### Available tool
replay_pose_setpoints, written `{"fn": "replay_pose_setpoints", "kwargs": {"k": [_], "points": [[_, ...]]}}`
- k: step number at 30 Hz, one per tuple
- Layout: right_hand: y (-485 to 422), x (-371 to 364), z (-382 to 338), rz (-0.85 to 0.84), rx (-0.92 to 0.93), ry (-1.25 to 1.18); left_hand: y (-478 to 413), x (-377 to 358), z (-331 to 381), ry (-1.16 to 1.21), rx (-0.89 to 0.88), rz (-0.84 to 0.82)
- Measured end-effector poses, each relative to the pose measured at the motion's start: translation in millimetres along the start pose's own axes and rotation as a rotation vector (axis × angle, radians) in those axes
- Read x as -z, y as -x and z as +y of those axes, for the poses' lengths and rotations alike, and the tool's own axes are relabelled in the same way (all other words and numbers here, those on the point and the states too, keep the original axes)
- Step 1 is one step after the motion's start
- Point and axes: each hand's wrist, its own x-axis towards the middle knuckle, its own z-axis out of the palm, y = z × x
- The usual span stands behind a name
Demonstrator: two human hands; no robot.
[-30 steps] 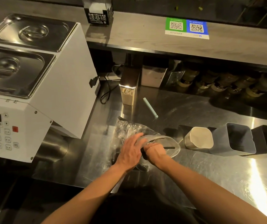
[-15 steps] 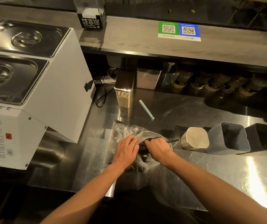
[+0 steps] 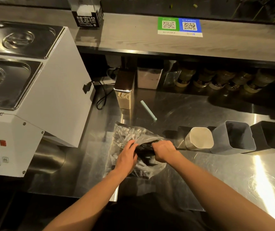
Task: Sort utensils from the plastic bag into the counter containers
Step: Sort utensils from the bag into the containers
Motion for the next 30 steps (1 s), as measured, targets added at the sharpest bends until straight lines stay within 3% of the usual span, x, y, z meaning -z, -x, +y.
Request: {"fn": "replay_pose_setpoints", "kwargs": {"k": [16,30], "points": [[13,25,48,-0.129,0.069,-0.190,-12,20,8,0.084,0.163,0.078],[27,34,80,-0.192,0.053,-0.902,-26,41,25,0.287,0.188,0.160]]}}
